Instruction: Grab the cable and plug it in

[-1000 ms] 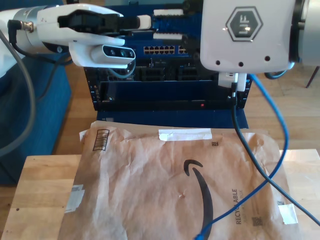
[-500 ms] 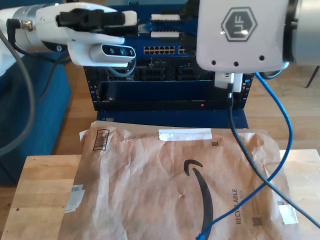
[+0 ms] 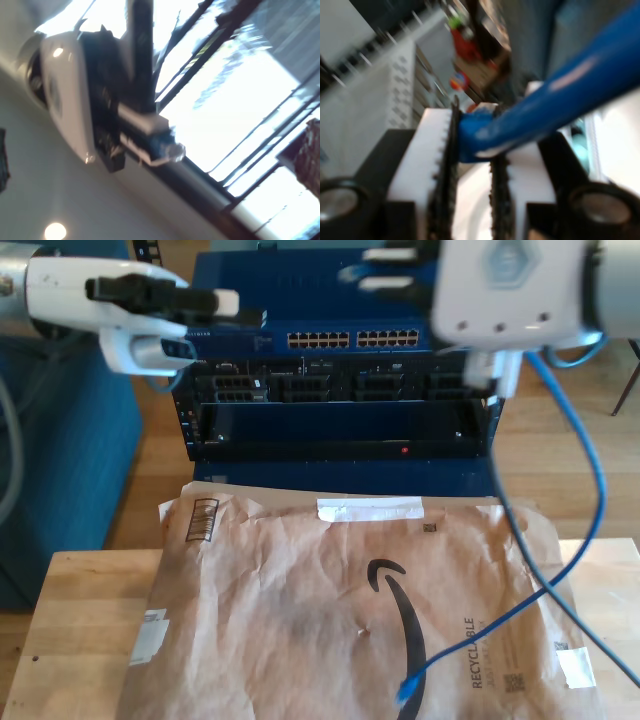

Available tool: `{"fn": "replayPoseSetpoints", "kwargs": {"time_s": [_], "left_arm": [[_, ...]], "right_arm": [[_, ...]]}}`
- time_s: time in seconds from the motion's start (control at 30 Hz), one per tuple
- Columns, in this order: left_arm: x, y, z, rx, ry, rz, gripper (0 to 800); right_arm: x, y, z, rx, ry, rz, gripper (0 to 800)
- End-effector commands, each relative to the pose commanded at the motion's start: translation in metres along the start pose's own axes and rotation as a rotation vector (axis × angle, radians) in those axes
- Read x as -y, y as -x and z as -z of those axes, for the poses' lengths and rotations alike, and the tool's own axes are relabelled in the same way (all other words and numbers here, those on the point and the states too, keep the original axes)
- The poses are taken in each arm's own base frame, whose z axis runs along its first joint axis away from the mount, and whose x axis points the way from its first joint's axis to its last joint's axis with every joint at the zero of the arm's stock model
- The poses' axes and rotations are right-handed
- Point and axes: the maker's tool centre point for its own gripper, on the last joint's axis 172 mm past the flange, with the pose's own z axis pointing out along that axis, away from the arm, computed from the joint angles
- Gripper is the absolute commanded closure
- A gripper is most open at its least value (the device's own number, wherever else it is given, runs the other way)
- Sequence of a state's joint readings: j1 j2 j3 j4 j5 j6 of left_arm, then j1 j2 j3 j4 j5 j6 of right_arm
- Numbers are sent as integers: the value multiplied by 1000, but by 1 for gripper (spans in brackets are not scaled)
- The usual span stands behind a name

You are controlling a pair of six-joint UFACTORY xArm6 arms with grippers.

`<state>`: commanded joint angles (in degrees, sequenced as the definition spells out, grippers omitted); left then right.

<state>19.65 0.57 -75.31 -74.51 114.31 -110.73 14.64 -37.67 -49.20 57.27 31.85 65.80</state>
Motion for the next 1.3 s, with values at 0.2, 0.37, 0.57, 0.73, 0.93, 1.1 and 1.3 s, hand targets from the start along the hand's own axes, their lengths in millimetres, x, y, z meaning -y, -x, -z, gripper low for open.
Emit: {"fn": "replayPoseSetpoints", "kwargs": {"time_s": [0.2, 0.37, 0.57, 0.73, 0.93, 1.1, 1.3], "left_arm": [[-32, -48, 38, -177, 185, 63, 5], [-44, -66, 86, -198, 285, -100, 3], [-46, -123, 140, -351, 391, -86, 3], [-27, -157, 171, -508, 446, -165, 5], [2, -227, 189, -704, 406, -208, 5], [21, -280, 218, -659, 422, -200, 5], [58, -332, 253, -669, 458, -233, 5]], "right_arm": [[10, -60, -3, -107, -17, -51, 787], [4, -113, 3, -232, -46, -34, 786], [-2, -158, 13, -356, -107, 2, 773], [-8, -183, 35, -453, -176, 76, 776], [-28, -201, 48, -519, -190, 145, 766], [-31, -216, 67, -607, -258, 270, 790], [-48, -231, 70, -654, -265, 321, 797]]}}
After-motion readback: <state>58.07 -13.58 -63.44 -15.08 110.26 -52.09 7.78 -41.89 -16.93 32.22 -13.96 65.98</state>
